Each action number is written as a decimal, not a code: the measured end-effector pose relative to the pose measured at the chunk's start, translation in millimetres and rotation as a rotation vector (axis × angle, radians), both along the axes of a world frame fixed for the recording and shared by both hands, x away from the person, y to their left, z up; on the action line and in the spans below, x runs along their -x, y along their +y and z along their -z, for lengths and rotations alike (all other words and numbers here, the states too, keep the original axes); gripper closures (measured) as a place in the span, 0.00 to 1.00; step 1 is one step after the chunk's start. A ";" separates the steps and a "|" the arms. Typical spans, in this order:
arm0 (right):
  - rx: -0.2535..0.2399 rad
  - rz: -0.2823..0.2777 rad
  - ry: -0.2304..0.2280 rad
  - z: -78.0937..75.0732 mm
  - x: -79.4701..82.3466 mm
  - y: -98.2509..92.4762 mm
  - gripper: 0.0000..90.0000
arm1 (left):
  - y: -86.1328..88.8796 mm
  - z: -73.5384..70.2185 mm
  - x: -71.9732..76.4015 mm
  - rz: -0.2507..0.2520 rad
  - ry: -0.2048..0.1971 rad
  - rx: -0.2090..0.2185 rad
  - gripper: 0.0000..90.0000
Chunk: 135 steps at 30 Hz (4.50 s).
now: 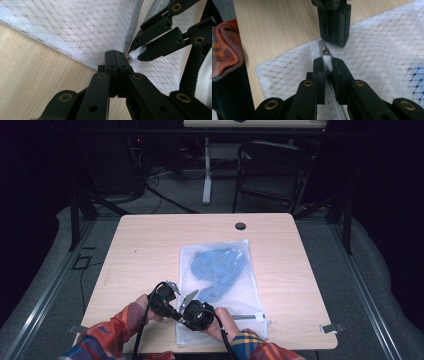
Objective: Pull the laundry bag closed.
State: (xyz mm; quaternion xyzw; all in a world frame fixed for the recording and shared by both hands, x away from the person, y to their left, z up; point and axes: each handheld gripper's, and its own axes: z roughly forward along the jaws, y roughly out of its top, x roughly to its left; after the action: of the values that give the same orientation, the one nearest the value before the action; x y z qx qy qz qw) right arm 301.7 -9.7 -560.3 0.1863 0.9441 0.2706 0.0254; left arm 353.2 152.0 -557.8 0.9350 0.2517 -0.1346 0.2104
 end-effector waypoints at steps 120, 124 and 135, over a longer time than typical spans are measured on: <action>0.076 0.026 0.024 -3.5 -1.7 -64.8 0.91 | -44.6 0.0 18.2 0.141 -0.298 0.018 0.90; 0.065 0.034 0.043 -3.0 -3.4 -65.8 0.90 | -42.7 1.3 17.4 0.145 -0.302 0.037 0.90; 0.043 0.022 0.031 -1.4 0.2 -67.4 0.86 | -44.0 1.8 19.3 0.142 -0.298 0.045 0.95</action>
State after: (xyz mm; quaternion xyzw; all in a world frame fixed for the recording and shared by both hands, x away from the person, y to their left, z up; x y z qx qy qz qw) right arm 301.5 -77.1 -558.9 0.2003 0.9478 0.2473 0.0179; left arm 333.9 107.9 -559.5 0.9551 0.1479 -0.0147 0.2563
